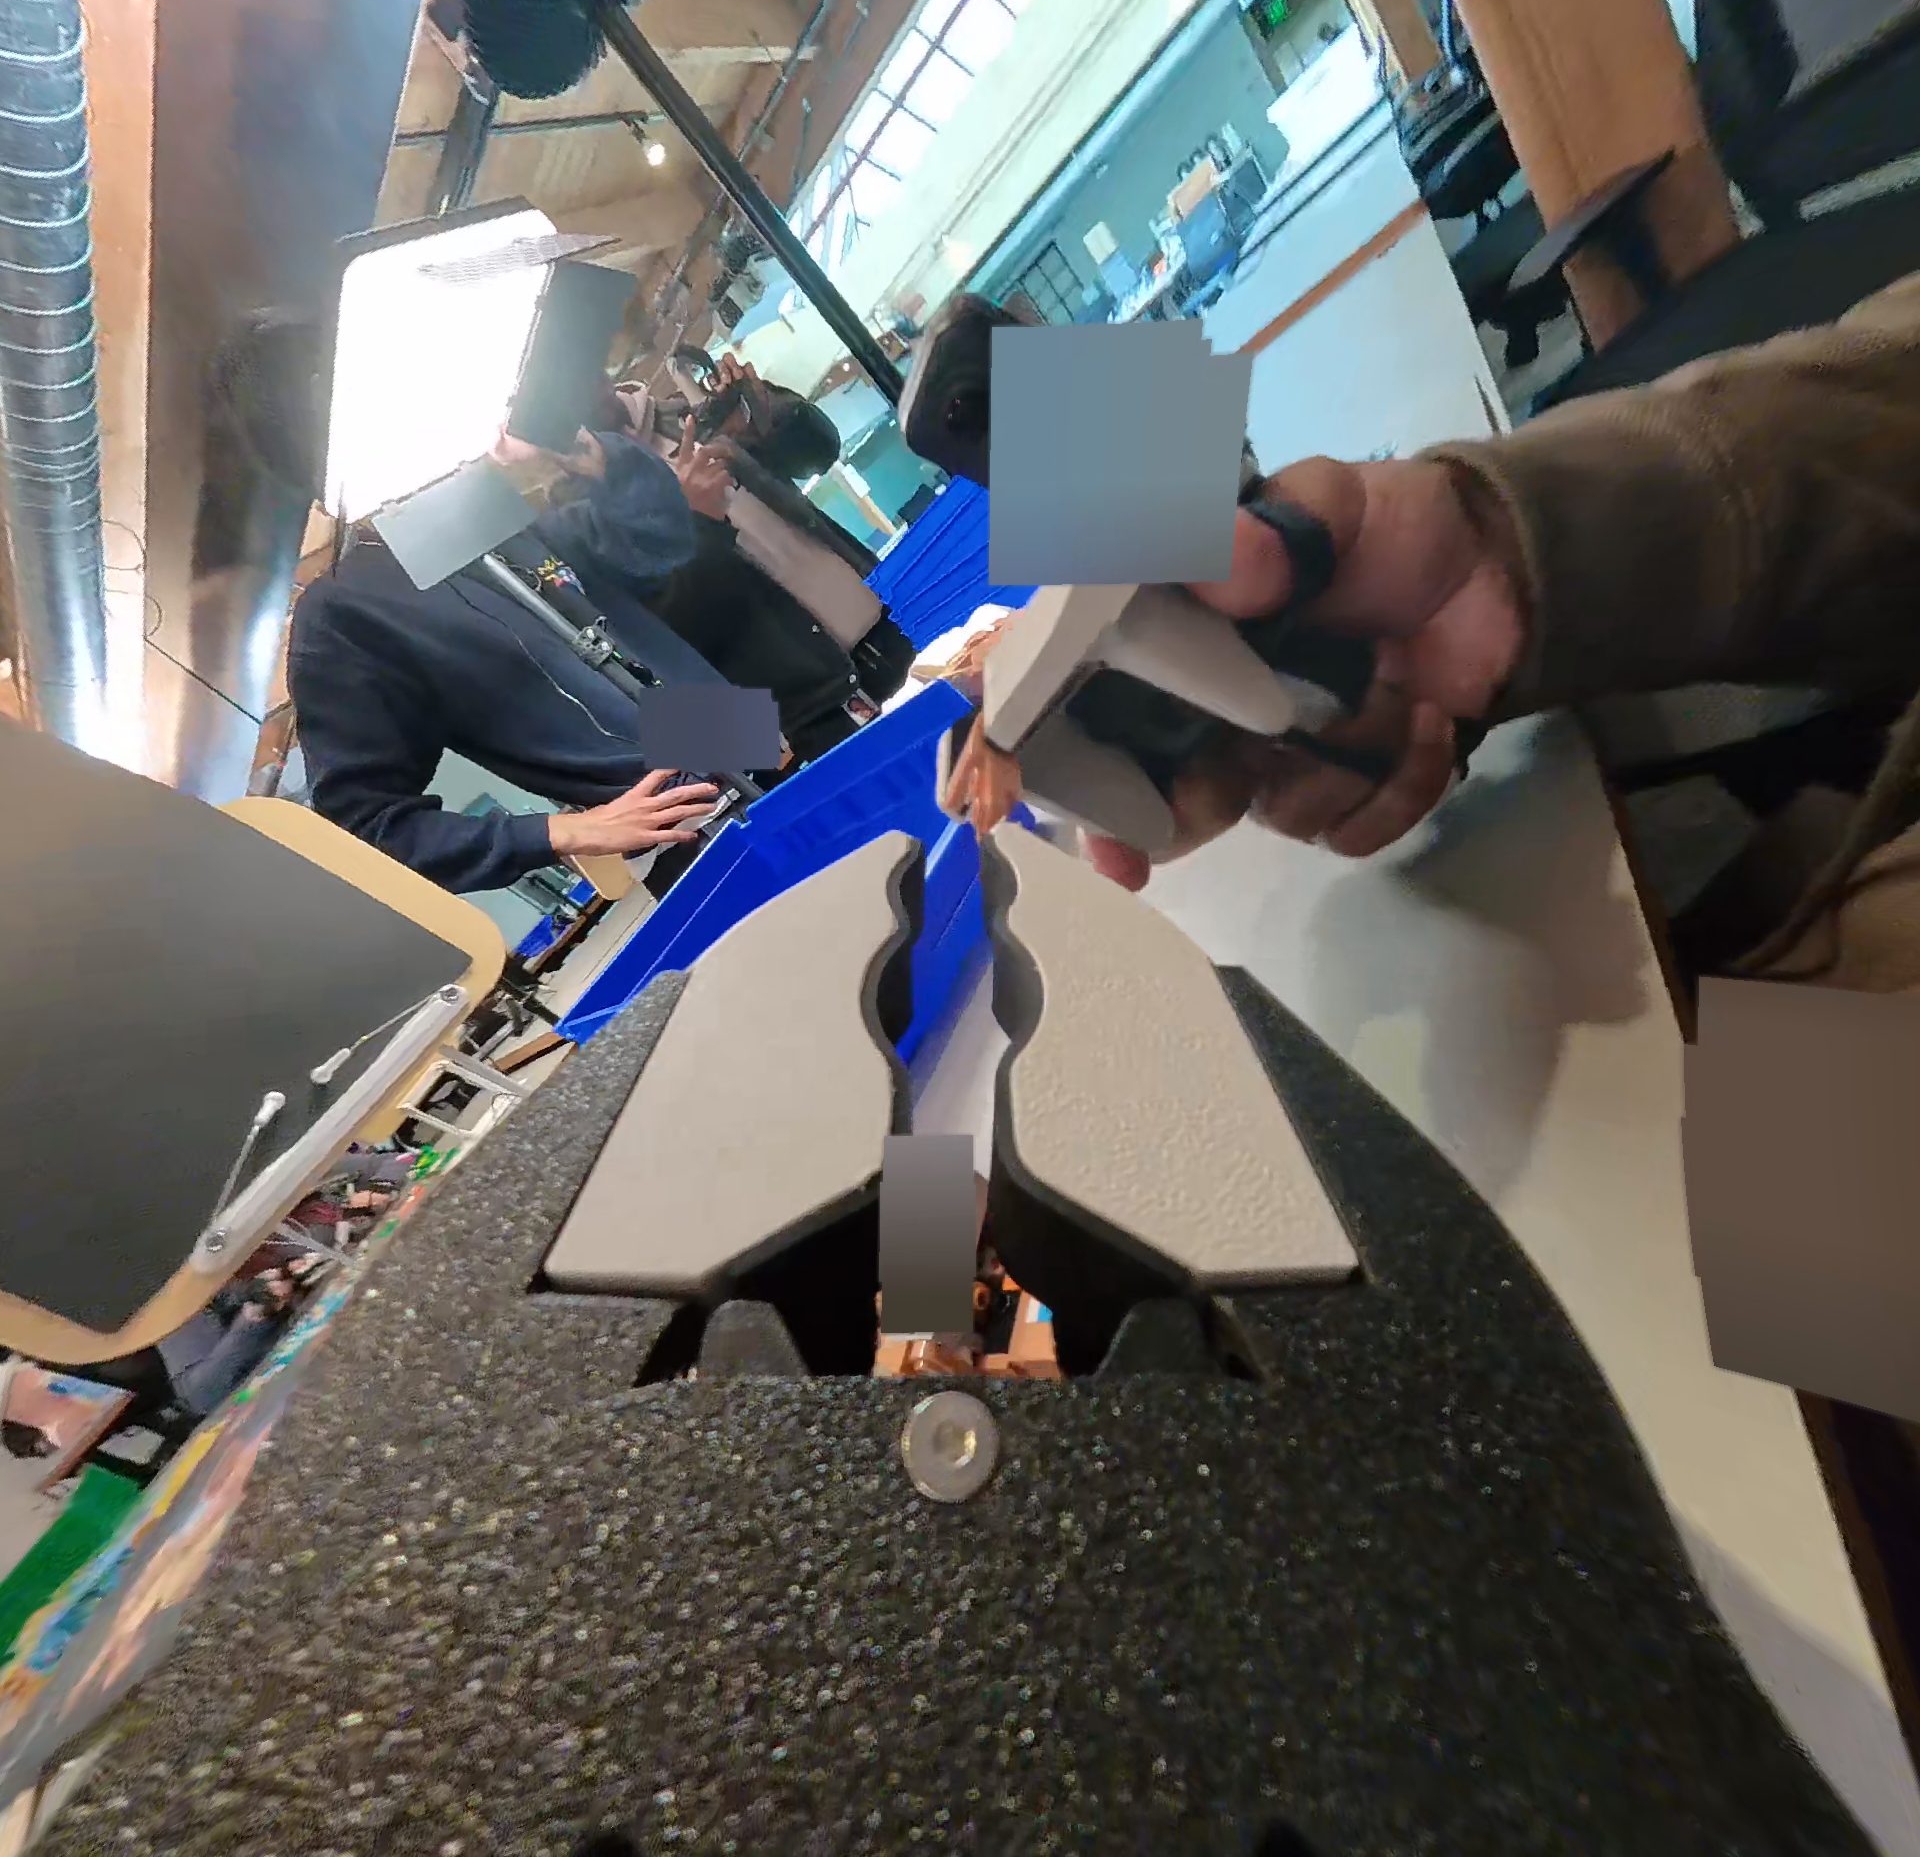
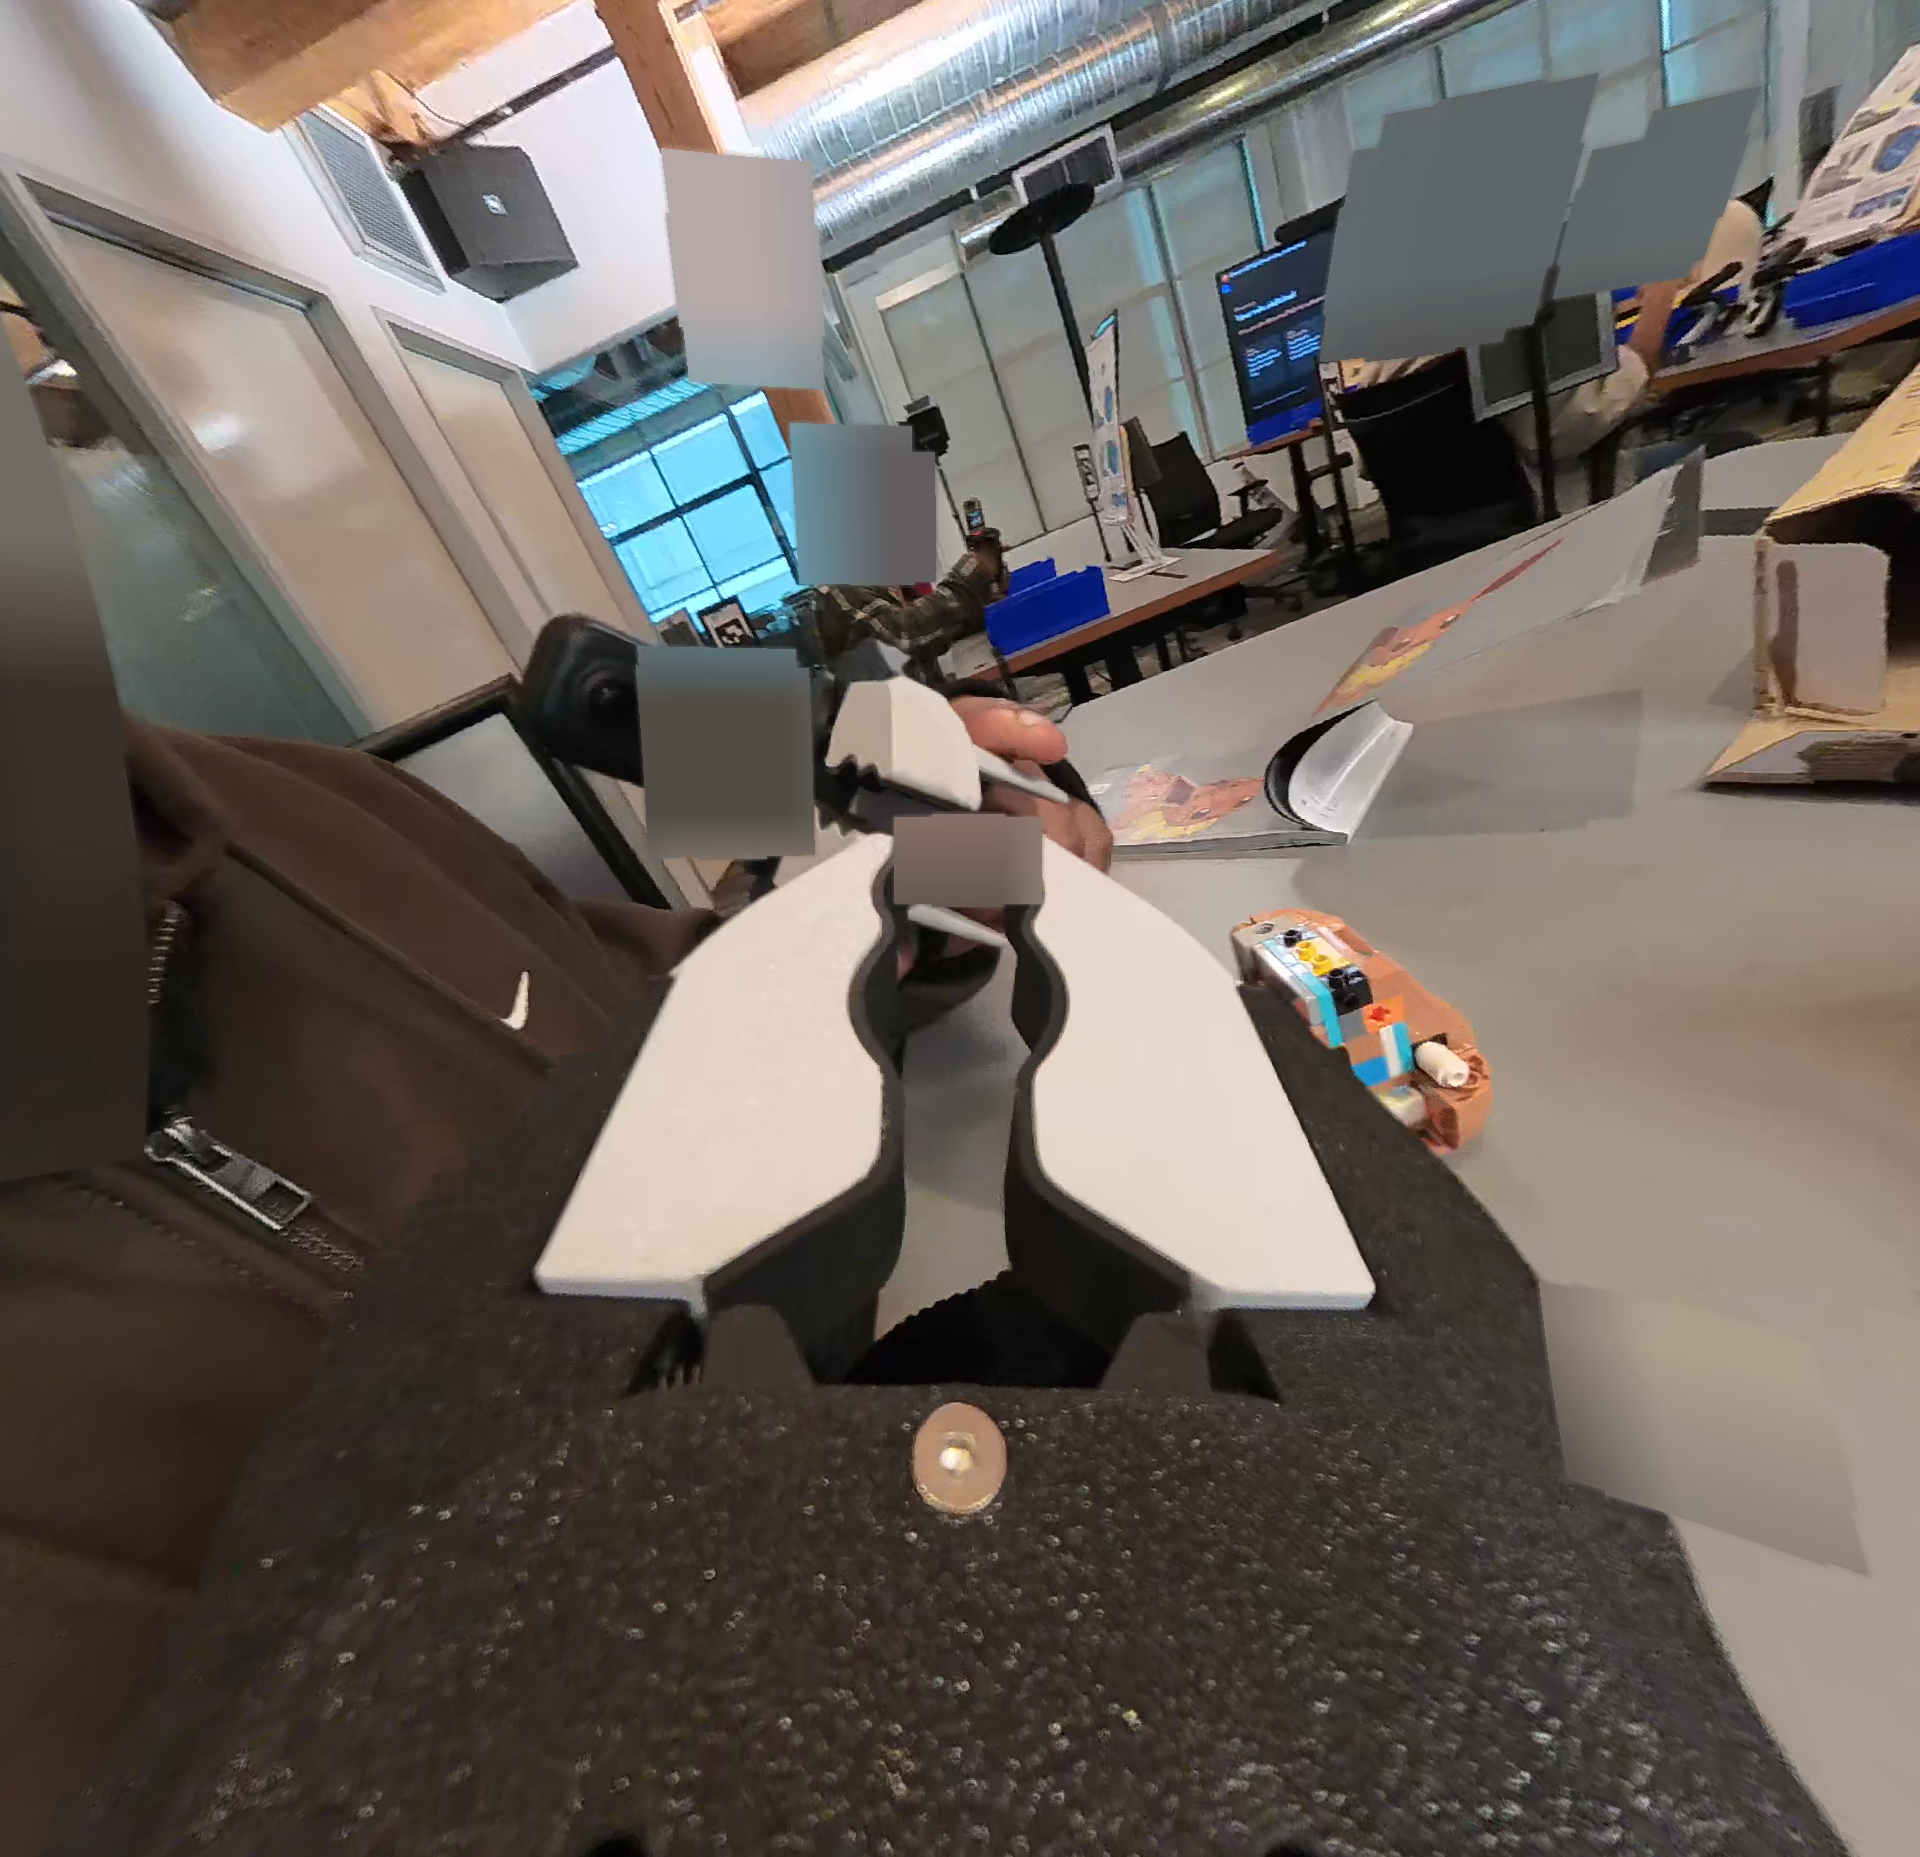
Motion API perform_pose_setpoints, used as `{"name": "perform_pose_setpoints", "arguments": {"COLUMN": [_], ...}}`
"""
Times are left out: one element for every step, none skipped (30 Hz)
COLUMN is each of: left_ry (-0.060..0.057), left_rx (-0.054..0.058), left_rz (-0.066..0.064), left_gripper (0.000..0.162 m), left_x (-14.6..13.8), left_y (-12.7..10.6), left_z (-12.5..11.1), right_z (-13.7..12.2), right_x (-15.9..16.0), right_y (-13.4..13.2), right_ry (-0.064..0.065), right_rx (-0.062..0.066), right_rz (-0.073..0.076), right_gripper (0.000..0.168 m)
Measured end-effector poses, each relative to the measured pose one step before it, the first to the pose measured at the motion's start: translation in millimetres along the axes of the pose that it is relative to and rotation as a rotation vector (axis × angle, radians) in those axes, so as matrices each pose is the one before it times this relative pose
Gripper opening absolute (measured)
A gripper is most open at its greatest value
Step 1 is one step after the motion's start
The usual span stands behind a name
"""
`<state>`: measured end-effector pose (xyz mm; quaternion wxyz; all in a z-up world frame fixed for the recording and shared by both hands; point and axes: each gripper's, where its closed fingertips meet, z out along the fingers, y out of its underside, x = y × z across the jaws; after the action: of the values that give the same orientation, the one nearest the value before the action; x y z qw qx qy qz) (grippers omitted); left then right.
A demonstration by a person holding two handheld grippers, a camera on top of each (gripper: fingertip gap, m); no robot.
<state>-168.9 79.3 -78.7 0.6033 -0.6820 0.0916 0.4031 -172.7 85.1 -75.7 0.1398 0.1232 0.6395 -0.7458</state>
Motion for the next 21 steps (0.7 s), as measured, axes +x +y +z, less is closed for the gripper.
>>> {"name": "perform_pose_setpoints", "arguments": {"left_ry": [0.0124,0.0148,0.0028,-0.0107,-0.0122,-0.0031,0.0006,0.0002,-0.0033,-0.005,-0.0043,0.0,0.0029,0.0044,0.0031,0.0015,0.0015,0.0068,0.0073,0.0088,0.0078], "left_rx": [-0.006,-0.0017,-0.0016,-0.0019,-0.0008,0.0034,0.005,-0.0009,-0.0032,-0.0058,-0.0057,-0.0091,-0.0136,-0.0141,-0.0134,-0.0096,-0.0033,-0.0002,-0.0032,-0.0025,-0.0027], "left_rz": [0.0239,0.0204,0.0181,0.0183,0.0184,0.017,0.0179,0.0205,0.0194,0.0185,0.0153,0.0028,-0.0172,-0.0293,-0.0391,-0.0481,-0.0554,-0.0607,-0.0599,-0.0518,-0.0469], "left_gripper": [0.01,0.01,0.011,0.011,0.011,0.01,0.01,0.008,0.006,0.005,0.005,0.005,0.005,0.004,0.005,0.005,0.005,0.005,0.005,0.005,0.005], "left_x": [2.83,3.21,1.43,-0.71,-1.01,0.15,0.83,1.02,0.53,0.16,0.15,0.2,-0.17,-0.28,-0.7,-0.93,-0.79,0.08,0.02,0.23,0.06], "left_y": [0.53,-0.22,-0.23,-0.18,-0.26,-0.89,-1.12,-0.13,0.09,0.5,0.54,1.19,1.57,1.78,1.79,1.36,0.67,0.36,0.6,0.54,0.62], "left_z": [0.66,0.7,0.79,0.58,0.36,0.12,0.13,0.1,0.07,0.1,0.01,0.23,0.35,0.57,0.83,1.0,0.93,1.01,0.73,0.46,0.24], "right_z": [0.37,0.41,0.52,0.79,0.85,1.11,0.65,0.18,0.05,0.04,-0.09,-0.1,-0.08,-0.09,-0.15,-0.28,-0.5,-0.68,-0.82,-0.93,-1.01], "right_x": [-0.96,-0.82,-1.32,-1.05,-0.37,0.2,0.05,0.15,0.29,0.4,0.42,0.89,1.55,1.92,1.84,1.59,1.38,1.21,1.16,1.27,1.31], "right_y": [0.04,0.25,0.47,1.06,1.37,1.45,0.33,-0.27,0.08,0.42,0.24,0.11,-0.14,-0.34,-0.75,-1.09,-1.36,-1.23,-0.97,-0.75,-0.44], "right_ry": [-0.0102,-0.0084,-0.0098,-0.0088,-0.0032,0.0006,-0.0019,-0.0034,-0.0025,-0.0017,-0.0005,0.004,0.0091,0.0123,0.0145,0.0159,0.0162,0.0178,0.0199,0.0205,0.0214], "right_rx": [0.0008,0.0001,-0.0013,-0.0039,-0.0062,-0.0067,-0.0002,0.0022,-0.0013,-0.0026,-0.0019,-0.001,-0.0002,0.002,0.0044,0.0058,0.0065,0.0037,0.0008,-0.001,-0.0035], "right_rz": [0.0108,0.0083,0.0086,0.0085,0.0064,0.0059,0.0105,0.0152,0.0144,0.0124,0.0123,0.0105,0.0048,-0.0004,-0.0058,-0.0118,-0.017,-0.0223,-0.0283,-0.0309,-0.0318], "right_gripper": [0.016,0.016,0.016,0.016,0.016,0.016,0.016,0.016,0.016,0.016,0.016,0.016,0.016,0.016,0.017,0.017,0.018,0.018,0.019,0.02,0.021]}}
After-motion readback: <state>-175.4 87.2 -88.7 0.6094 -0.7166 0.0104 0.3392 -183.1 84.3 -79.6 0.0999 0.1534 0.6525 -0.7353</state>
